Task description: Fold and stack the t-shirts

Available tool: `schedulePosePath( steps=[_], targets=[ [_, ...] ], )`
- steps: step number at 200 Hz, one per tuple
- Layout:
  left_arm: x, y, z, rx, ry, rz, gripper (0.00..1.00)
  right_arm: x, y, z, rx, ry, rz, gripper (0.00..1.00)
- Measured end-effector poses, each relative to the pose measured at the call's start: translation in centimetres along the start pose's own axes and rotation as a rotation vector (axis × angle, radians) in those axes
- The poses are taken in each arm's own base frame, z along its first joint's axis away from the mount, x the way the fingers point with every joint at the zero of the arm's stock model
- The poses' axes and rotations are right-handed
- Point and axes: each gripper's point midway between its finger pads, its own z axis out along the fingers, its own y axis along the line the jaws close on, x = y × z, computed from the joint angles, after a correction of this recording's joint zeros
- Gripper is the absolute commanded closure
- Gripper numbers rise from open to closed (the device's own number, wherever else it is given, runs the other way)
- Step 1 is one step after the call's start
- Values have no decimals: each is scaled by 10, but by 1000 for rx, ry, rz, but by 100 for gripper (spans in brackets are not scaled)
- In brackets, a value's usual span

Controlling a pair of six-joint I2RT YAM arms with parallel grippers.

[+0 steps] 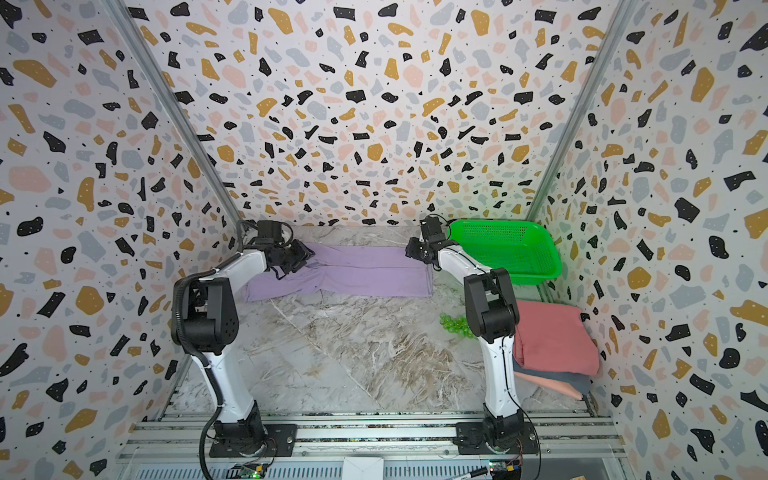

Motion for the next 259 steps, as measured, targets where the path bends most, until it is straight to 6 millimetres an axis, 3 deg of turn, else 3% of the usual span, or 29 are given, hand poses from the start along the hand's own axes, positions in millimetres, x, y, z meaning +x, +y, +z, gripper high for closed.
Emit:
schedulePosePath(
  steps=[22,66,79,107,125,140,159,182,200,220,239,259],
  targets=[
    [-14,33,-3,-66,-35,-41,47,1,19,17,-36,-7,-47,47],
    [-15,87,21,-183,-18,-94,47,65,16,58,-21,124,-88,48],
    [-16,96,29,-209,-9,-96,47,68,20,59,-29,122,-102,50],
    [-38,93,37,-214,-31,-56,47,79,22,56,-33,130,-113,52],
    [-50,90,51,-195,-31,-31,47,100,26,42,-38,157,-123,52],
    [-62,82,62,-161,-36,-10,47,130,35,22,-63,202,-128,52],
    [-74,65,79,-105,-37,27,47,185,58,-14,-148,294,-128,52],
    [-70,24,107,-20,-12,109,47,252,88,-60,-253,408,-139,49],
    [-38,-26,133,67,41,193,47,297,113,-88,-317,490,-176,48],
    [14,-82,154,162,100,269,47,326,134,-101,-354,540,-219,48],
    [61,-122,161,229,160,306,47,331,138,-103,-354,550,-217,48],
    [78,-133,162,243,184,320,46,324,131,-103,-335,546,-199,48]
  ],
)
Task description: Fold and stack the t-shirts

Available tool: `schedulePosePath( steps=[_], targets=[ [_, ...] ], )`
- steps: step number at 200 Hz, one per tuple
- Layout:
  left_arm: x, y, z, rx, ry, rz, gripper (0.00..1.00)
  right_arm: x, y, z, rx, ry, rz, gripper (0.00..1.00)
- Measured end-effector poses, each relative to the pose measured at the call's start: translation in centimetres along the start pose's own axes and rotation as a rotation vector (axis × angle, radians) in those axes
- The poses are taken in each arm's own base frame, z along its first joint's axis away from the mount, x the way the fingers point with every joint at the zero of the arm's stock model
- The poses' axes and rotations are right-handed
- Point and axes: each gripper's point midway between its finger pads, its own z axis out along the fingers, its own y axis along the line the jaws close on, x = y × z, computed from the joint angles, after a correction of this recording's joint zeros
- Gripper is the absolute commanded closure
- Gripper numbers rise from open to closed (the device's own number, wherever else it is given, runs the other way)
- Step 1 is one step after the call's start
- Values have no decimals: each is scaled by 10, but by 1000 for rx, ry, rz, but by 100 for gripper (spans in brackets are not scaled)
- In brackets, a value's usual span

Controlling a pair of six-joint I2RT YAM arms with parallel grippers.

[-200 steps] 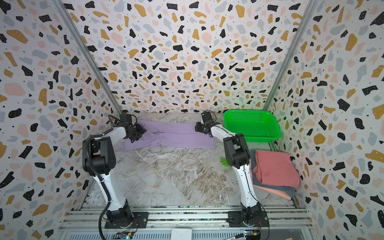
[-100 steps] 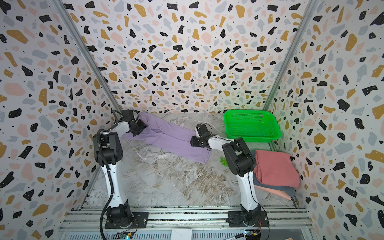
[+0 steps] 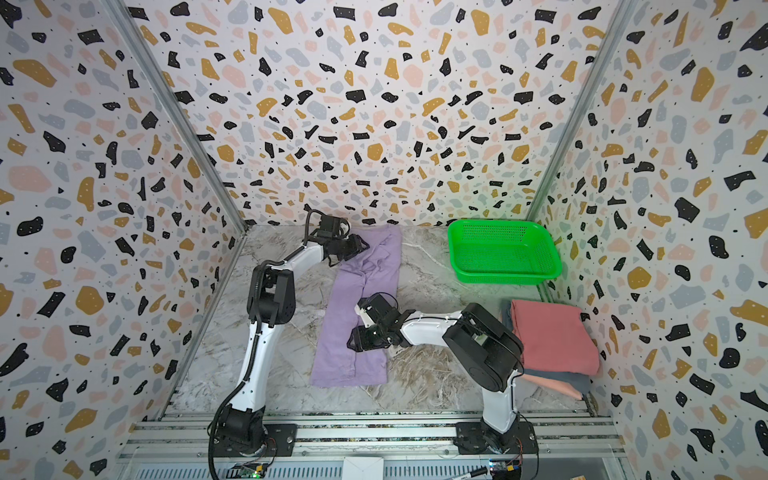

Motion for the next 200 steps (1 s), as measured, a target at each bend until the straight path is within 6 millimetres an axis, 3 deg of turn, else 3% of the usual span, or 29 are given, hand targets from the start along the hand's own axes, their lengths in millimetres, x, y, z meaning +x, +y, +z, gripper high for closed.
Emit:
schedulePosePath(
  steps=[16,50,81,117,150,174,200],
  targets=[
    [-4,10,-7,-11,-8,-16,45,-4,-11,-7,30,-2,17,48],
    [-30,39,-46,-57,-56,-58,44,-2,-22,-15,68,20,-11,48],
    [-36,34,-70,-55,-74,-48,44,4,-21,-17,62,45,-61,48],
    [-9,-1,-51,2,-13,-21,43,14,-22,-18,56,66,-103,48],
    [11,-26,-21,57,28,-25,43,30,-25,-25,53,80,-117,48],
    [24,-14,4,40,50,-45,43,33,-30,-29,63,72,-112,49],
    [8,-9,9,42,2,-37,43,32,-33,-30,68,67,-102,49]
  ],
)
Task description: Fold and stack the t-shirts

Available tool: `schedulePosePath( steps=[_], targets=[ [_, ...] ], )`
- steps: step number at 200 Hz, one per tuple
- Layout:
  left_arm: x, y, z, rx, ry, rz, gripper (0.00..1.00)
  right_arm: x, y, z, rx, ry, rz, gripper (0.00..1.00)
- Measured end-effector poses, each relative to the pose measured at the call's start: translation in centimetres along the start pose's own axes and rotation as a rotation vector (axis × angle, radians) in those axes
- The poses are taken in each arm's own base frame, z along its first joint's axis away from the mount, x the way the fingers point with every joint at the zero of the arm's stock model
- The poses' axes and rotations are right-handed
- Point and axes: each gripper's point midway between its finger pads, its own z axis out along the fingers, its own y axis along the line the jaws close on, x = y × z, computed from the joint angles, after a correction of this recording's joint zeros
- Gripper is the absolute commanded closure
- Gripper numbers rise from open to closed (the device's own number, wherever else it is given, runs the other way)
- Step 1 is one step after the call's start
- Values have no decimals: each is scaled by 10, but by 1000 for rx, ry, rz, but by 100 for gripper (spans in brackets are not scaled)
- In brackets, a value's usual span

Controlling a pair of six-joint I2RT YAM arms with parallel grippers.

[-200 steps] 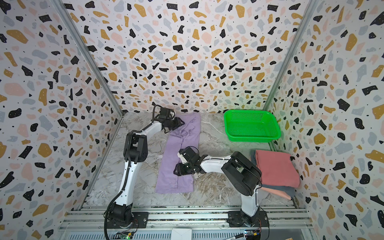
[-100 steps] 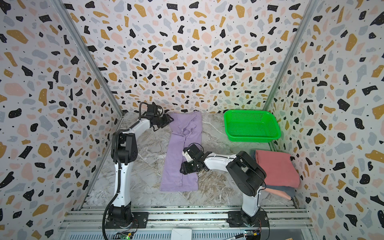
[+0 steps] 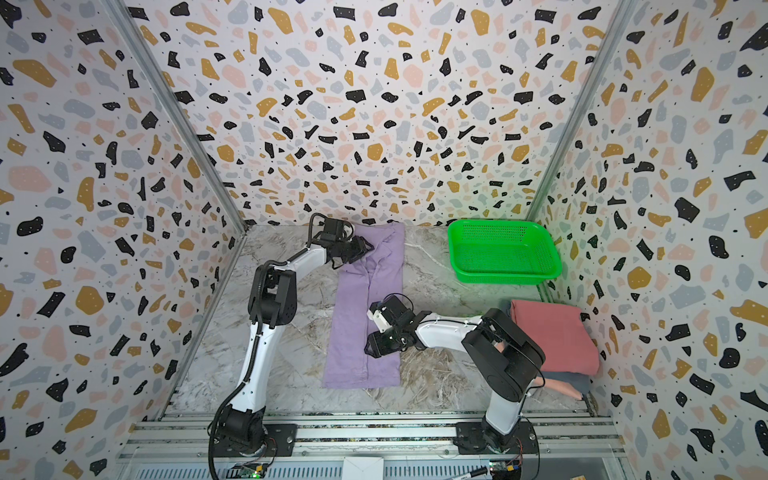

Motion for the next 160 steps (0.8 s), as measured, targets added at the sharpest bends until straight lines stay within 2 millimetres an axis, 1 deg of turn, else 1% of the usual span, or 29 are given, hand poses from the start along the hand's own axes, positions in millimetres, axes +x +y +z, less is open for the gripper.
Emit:
schedulePosePath(
  steps=[24,45,76,96,109,124,137,148,157,160],
  targets=[
    [-15,3,7,7,-42,8,43,-1,-3,-1,5,-1,14,49],
    [-22,1,10,48,-66,-14,43,-2,-5,-3,12,-6,28,49],
    [-19,-6,11,116,-56,-43,42,-8,-8,-7,49,-11,45,48],
    [-11,-9,-1,126,-31,-65,40,-13,-11,-11,94,-9,56,46],
    [-4,-14,-15,121,-16,-79,40,-19,-11,-16,112,-30,51,45],
    [3,-27,-40,113,-9,-78,40,-26,-10,-29,109,-73,49,44],
    [11,-43,-70,96,-14,-55,40,-29,-7,-44,83,-113,51,44],
    [20,-56,-99,74,-22,-27,40,-32,-7,-59,62,-147,58,44],
    [32,-64,-122,52,-27,1,41,-33,-6,-70,50,-169,59,43],
    [37,-67,-133,44,-30,13,41,-33,-6,-74,48,-177,60,43]
  ],
)
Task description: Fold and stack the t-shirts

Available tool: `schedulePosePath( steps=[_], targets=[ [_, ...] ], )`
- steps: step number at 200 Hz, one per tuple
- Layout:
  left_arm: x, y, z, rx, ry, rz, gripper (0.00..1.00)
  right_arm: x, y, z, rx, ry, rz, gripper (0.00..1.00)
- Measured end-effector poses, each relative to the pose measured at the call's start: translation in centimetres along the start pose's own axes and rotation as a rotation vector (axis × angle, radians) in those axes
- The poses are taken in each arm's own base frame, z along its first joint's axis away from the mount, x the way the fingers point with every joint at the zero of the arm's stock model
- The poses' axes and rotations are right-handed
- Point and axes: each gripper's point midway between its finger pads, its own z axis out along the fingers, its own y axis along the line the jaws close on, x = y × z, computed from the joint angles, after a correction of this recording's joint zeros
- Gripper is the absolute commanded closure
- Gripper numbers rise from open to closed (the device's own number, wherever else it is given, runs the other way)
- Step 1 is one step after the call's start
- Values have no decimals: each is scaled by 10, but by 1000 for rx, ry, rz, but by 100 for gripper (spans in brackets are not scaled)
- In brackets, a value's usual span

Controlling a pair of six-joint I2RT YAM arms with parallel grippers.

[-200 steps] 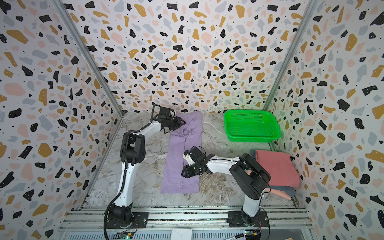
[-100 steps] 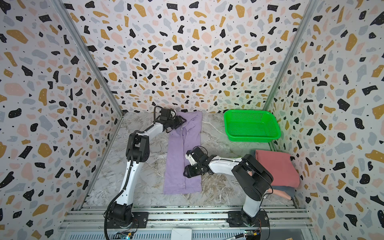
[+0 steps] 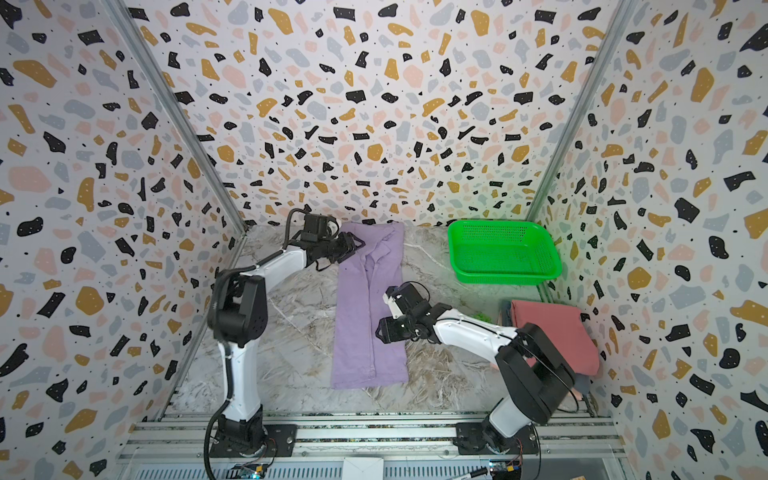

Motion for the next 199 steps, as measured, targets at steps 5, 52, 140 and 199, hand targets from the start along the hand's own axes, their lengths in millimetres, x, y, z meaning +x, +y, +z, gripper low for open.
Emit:
schedulePosePath(
  steps=[5,52,140,199],
  targets=[
    [8,-3,-13,-14,1,14,41,0,-1,-4,-2,-7,3,43],
    [130,32,-110,-180,84,50,41,52,-7,-28,-56,50,37,41],
    [321,85,-155,-289,348,15,44,134,-42,-21,-28,190,147,38],
    [349,84,-137,-290,377,-27,67,119,-35,-6,-84,149,141,46]
  ],
)
